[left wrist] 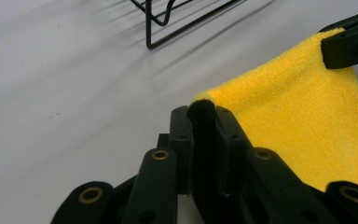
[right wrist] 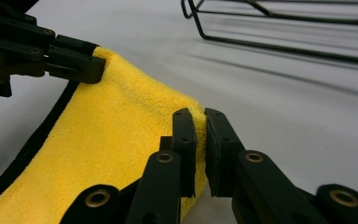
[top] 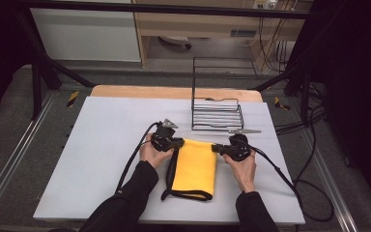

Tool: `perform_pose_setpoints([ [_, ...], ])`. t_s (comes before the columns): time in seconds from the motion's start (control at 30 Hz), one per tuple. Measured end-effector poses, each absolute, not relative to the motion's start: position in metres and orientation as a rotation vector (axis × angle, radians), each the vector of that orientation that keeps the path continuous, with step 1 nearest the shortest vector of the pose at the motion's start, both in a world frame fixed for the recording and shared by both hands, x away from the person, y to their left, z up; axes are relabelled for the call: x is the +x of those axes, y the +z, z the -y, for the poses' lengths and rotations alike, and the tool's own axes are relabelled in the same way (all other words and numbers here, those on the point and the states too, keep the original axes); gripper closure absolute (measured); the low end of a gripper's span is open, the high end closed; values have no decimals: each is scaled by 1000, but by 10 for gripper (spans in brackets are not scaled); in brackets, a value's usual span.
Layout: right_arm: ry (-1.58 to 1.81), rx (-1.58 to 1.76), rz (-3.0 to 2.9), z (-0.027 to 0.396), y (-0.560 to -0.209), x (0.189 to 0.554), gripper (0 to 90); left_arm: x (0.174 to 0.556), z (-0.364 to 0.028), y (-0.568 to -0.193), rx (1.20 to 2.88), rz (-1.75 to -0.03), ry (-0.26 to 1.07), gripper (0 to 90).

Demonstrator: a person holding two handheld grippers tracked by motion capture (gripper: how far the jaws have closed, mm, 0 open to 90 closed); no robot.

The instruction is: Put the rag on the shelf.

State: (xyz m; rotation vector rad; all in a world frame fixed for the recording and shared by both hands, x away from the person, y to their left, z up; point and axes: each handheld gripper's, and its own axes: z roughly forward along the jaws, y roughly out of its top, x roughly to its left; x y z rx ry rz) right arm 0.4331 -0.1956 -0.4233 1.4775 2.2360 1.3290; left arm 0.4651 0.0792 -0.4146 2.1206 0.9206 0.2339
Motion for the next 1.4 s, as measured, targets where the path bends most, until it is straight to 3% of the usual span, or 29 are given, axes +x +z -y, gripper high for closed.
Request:
perform_pose_setpoints([
  [0.83,1474,1192,-2128,178,-363,397,841,413,-116,-363,1910,-826,361,792],
  [1.4,1528,999,-2010,176,-316,376,843,393,-118,-321,1781,-769,461,793],
])
